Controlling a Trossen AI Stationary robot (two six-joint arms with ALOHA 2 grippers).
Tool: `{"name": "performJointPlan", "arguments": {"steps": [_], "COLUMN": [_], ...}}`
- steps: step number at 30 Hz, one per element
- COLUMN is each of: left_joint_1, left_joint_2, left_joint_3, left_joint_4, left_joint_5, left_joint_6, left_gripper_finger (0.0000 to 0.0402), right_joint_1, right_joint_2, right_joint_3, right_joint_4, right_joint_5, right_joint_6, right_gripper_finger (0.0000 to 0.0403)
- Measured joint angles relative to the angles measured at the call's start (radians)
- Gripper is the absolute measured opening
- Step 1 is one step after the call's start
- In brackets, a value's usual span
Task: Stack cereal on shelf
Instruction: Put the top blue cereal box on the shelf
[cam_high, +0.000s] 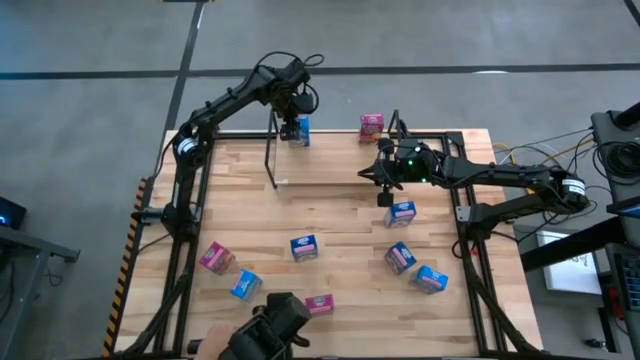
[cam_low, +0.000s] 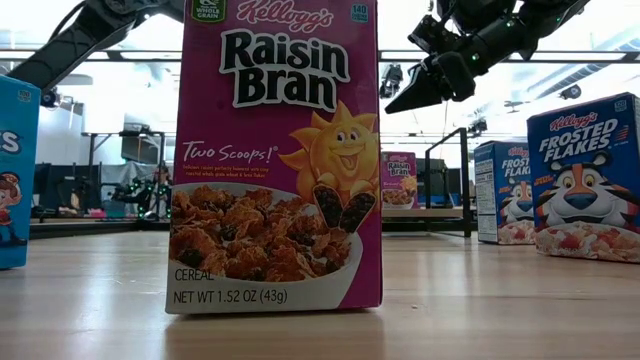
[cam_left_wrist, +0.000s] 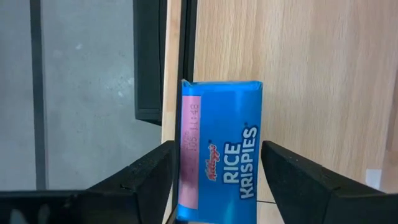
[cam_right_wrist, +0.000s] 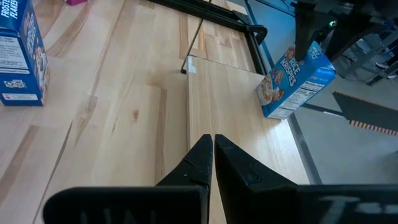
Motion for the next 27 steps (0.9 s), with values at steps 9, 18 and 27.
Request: {"name": "performJointPlan", "arguments": {"steps": [9,18,27], "left_joint_1": [-0.029,-0.085,-0.09], "left_joint_2": [-0.002,0.006,0.077], "left_joint_3": [0.113,0.14,0.139], "left_joint_4": [-0.042,0.057,0.072], "left_joint_5": [0.001,0.08,-0.064], "left_joint_6": [-0.065,-0.223,-0.251], "left_gripper_finger": [0.0223,0.019,0.0127], "right_joint_1": [0.0,0.0,0.0], "right_joint_2": [-0.003,-0.003,-0.003], "right_joint_3": [0.0,0.0,0.0], "right_joint_4": [0.004,0.025,0.025], "right_joint_5": [0.0,0.0,0.001], "right_joint_6": [-0.011,-0.017,-0.02], "right_gripper_finger": [0.0009,0.0009,0.0009]}}
